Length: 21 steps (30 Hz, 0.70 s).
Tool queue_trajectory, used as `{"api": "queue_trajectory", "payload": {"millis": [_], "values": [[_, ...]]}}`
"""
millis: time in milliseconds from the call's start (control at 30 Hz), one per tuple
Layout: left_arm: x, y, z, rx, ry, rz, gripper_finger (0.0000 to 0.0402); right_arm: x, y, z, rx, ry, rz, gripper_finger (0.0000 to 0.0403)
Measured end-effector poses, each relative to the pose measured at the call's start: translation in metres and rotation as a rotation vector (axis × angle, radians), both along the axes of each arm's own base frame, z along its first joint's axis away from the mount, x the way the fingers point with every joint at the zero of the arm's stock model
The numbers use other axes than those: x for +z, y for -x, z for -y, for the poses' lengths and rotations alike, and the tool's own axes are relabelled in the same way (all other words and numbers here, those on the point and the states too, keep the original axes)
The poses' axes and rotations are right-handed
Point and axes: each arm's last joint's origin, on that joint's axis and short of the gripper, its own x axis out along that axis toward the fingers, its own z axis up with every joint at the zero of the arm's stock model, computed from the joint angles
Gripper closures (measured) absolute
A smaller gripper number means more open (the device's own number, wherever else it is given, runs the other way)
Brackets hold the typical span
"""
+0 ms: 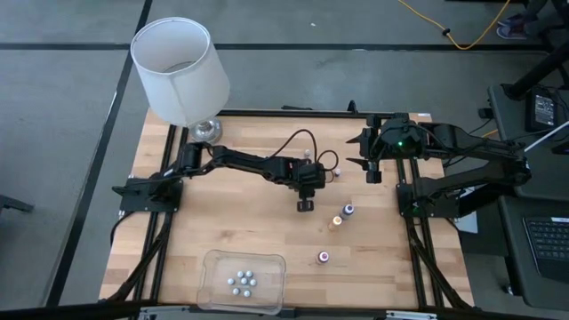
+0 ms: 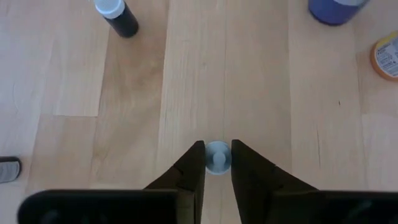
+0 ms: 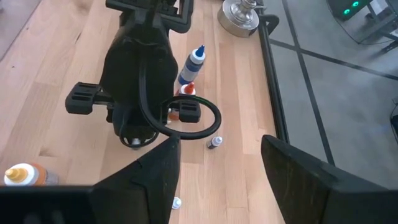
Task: Pick & Place food coloring
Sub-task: Put the small blue food coloring bottle into the bin
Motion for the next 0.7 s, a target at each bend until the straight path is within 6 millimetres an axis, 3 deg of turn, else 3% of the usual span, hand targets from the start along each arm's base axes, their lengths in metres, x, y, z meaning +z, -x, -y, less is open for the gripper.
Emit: {"api": "queue_trajectory", "payload": {"millis": [133,233,400,700], "values": [[0.011,0.001,0.004,0.007,0.016,0.023,0.0344,0.000,0.000,0.000,0.000,0.000,-0.001,0.0179],[0.031,0.000,0.009,0.006,0.024,0.053,0.0342,0.000,0.000,0.000,0.000,0.000,-0.001,0.0179],[0.086,-0.001,0.027,-0.021,0.006,0.097,0.0343,0.000,0.000,0.000,0.003,-0.003,0.000,0.0179],[0.173,0.047,0.050,0.025,-0.081,0.052,0.0342,0.001,-0.001,-0.001,0.060,-0.009,0.012,0.0179]]}}
